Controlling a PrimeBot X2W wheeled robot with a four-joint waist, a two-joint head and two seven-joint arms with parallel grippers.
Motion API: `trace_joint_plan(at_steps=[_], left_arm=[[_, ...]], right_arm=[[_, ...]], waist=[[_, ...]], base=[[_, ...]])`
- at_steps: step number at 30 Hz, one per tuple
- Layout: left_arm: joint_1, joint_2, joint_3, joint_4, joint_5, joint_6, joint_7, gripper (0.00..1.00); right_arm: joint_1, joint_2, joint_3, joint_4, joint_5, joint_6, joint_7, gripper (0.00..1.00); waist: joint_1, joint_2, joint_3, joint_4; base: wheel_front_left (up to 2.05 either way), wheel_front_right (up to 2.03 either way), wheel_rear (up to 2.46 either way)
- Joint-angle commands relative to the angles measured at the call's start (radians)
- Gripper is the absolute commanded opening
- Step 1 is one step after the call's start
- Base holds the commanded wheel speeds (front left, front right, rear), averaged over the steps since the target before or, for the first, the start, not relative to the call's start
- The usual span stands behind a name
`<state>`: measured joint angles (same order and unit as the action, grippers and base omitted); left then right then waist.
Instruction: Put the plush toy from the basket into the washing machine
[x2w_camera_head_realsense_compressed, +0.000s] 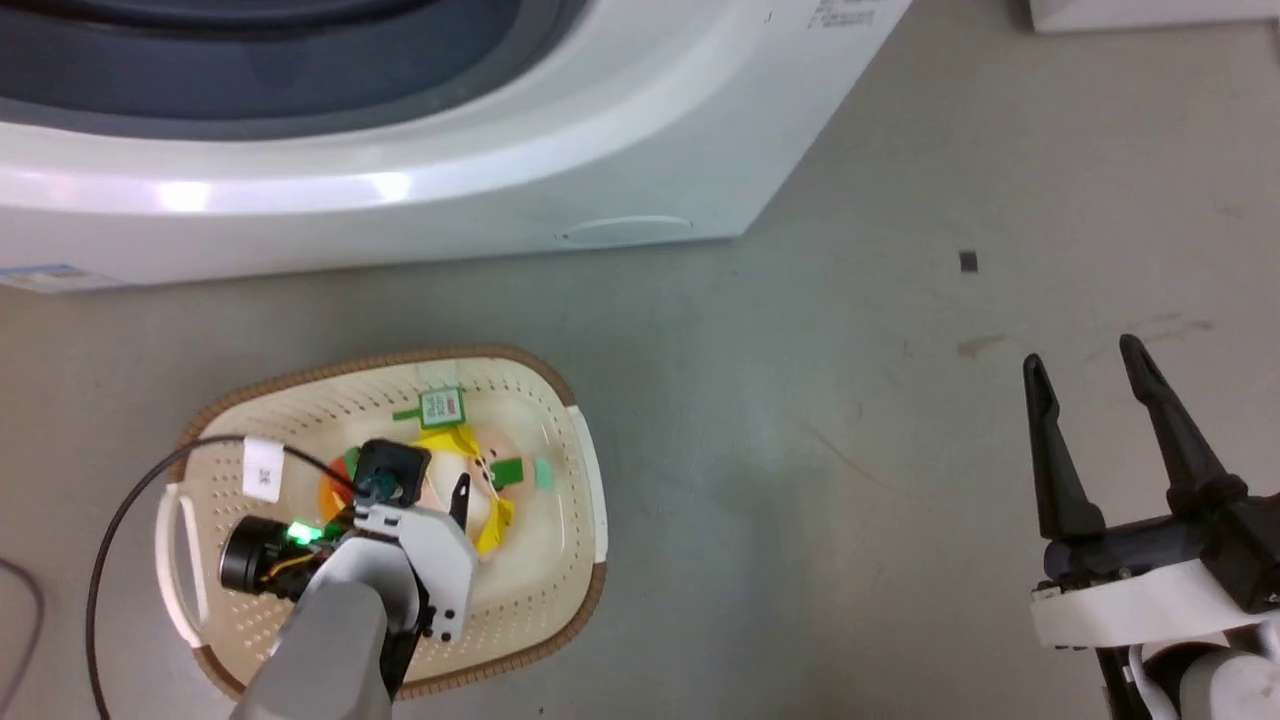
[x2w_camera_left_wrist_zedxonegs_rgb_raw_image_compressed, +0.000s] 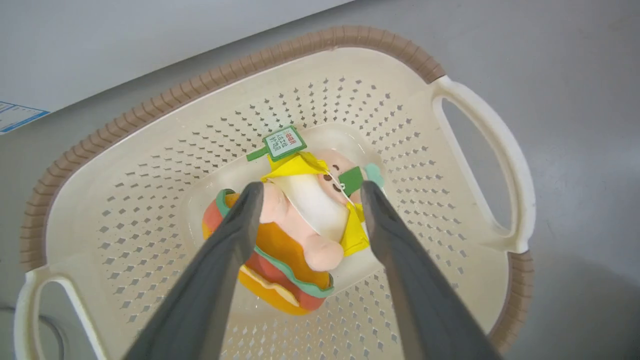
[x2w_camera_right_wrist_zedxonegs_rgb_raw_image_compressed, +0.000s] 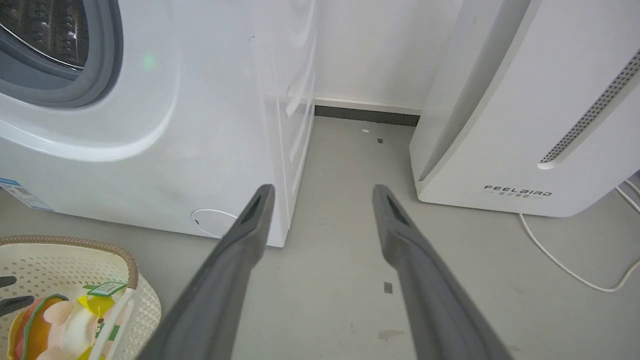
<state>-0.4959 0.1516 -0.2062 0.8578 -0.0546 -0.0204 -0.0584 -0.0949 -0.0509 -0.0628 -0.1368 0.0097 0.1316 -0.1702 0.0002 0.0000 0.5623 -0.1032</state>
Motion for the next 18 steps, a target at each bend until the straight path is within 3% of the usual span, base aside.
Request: trace_joint_plan(at_steps=[1, 9, 14, 18], left_arm=[[-0.035, 0.008, -0.011, 0.029, 0.006, 0.000, 0.006, 1.00], [-0.120, 0.027, -0.051, 0.114, 0.010, 0.020, 0.061, 1.00], [-0.177, 0.053, -0.075, 0.166, 0.016, 0.054, 0.062, 1.00], [-0.221, 0.064, -0.086, 0.207, 0.007, 0.052, 0.059, 1.00]], right_arm=[[-0.022, 0.001, -0.005, -0.008, 0.004, -0.001, -0.011, 1.00], [-0.051, 0.001, -0.014, -0.030, 0.009, -0.001, -0.027, 1.00], [-0.059, 0.001, -0.018, -0.042, 0.013, -0.001, -0.038, 1.00], [-0.064, 0.001, -0.024, -0.051, 0.015, -0.001, -0.046, 1.00]], waist=[[-0.0002, 0.0000, 0.041, -0.010], [-0.0002, 0.0000, 0.141, -0.018], [-0.0002, 0.0000, 0.203, -0.024], [-0.0002, 0.0000, 0.250, -0.028]], base=[[0.00, 0.00, 0.00], [0.00, 0.00, 0.00], [0.00, 0.00, 0.00], [0.00, 0.00, 0.00]])
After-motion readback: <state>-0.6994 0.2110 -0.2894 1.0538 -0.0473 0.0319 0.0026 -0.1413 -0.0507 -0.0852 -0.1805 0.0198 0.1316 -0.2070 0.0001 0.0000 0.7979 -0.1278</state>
